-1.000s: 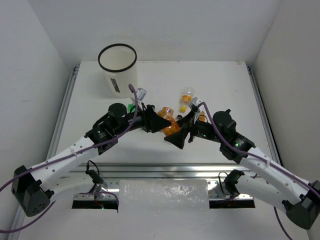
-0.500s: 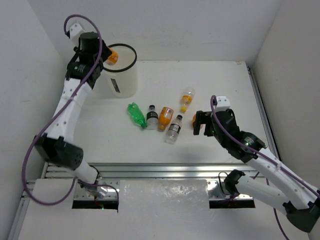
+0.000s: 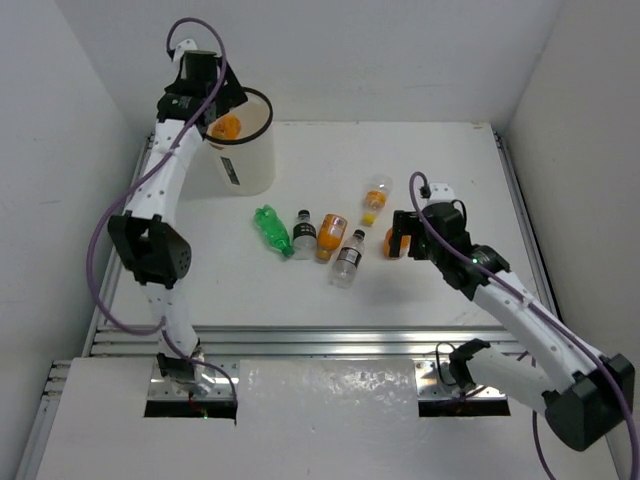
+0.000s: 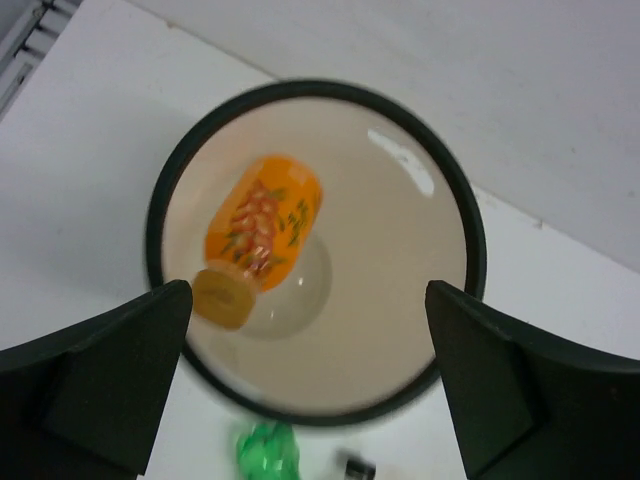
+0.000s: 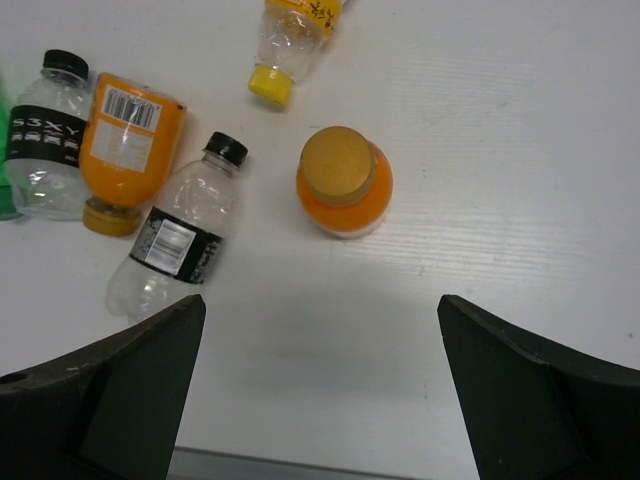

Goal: Put the plastic bottles in the bin

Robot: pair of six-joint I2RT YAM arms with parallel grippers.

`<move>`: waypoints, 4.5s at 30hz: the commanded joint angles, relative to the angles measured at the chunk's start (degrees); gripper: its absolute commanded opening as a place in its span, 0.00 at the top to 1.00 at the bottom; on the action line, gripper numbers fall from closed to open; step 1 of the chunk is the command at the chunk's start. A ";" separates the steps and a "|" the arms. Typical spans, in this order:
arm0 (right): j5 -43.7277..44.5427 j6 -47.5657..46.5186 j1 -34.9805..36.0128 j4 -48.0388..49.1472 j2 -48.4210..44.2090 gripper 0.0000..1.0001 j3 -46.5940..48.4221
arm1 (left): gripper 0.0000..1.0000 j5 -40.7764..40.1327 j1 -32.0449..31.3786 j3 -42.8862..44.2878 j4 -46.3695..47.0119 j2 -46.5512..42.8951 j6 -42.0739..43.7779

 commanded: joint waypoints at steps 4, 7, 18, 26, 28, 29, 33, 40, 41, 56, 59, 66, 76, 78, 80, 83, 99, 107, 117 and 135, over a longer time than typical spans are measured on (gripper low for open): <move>-4.65 -5.24 -1.49 14.13 12.17 0.01 -1.50 | 0.00 7.31 -1.62 -24.48 5.62 -32.24 -2.19; -2.53 -6.82 -2.71 17.38 17.75 0.01 0.70 | 0.00 9.17 -4.78 -43.04 12.22 -47.90 -1.76; -7.37 -7.53 -8.26 24.68 32.08 0.51 2.82 | 0.00 26.65 -10.06 -70.31 16.45 -72.62 7.03; -28.06 -7.26 -7.99 8.90 14.07 0.68 6.65 | 0.00 44.24 -14.88 -72.61 21.91 -66.75 12.73; -45.48 -9.02 -7.99 -0.78 12.65 0.67 10.44 | 0.00 43.90 -20.68 -67.26 15.86 -61.57 16.42; -50.39 -10.07 -7.99 -2.98 12.30 0.67 12.55 | 0.00 43.11 -22.78 -66.03 14.53 -60.25 18.62; -73.07 -5.78 -7.82 4.96 7.39 0.66 9.06 | 0.00 53.09 -30.19 -65.31 15.74 -57.95 20.83; -83.83 -1.47 -0.45 12.81 5.61 0.65 9.31 | 0.00 60.69 -33.96 -65.66 16.36 -54.97 20.49; -84.27 -1.38 0.35 13.25 5.79 0.65 9.49 | 0.00 59.72 -34.49 -65.58 16.01 -54.27 20.31; -75.75 6.62 1.50 27.30 5.36 0.41 8.44 | 0.85 66.15 -36.43 -65.23 20.14 -53.03 16.62; -71.03 5.14 0.89 22.10 3.78 0.01 8.00 | 1.00 52.21 -36.43 -60.51 18.57 -52.85 13.90; -29.92 3.10 -12.30 -4.12 -5.01 0.01 12.13 | 1.00 0.05 -25.82 -37.91 0.46 -43.72 2.48; -29.25 2.49 -12.48 -1.43 -1.94 0.01 6.25 | 0.98 -3.94 -2.26 0.90 -5.97 -9.75 4.31; -29.69 2.31 -12.48 0.24 0.07 0.01 6.24 | 0.89 0.72 -0.48 8.14 -5.96 -4.54 5.02; -29.96 1.88 -12.48 1.21 3.31 0.01 6.85 | 0.74 3.72 1.80 11.05 -5.61 1.27 5.02; -27.86 1.96 -12.48 3.40 8.40 0.01 8.87 | 0.35 8.11 2.59 10.54 -2.89 3.57 4.84; -13.27 2.23 -12.39 10.45 62.29 0.02 43.32 | 0.00 11.74 -1.96 -22.85 1.47 -30.02 3.70; -13.87 0.39 -12.21 13.69 64.52 0.64 40.45 | 0.00 16.09 -10.76 -49.11 8.18 -48.09 3.00; -43.36 -8.94 -7.65 46.81 13.57 0.74 -1.64 | 0.00 56.90 -15.67 -69.35 43.14 -54.35 -5.52; -71.17 -0.15 -1.31 49.11 -9.41 0.71 -7.11 | 0.22 46.97 -37.92 -66.63 49.14 -48.63 -2.63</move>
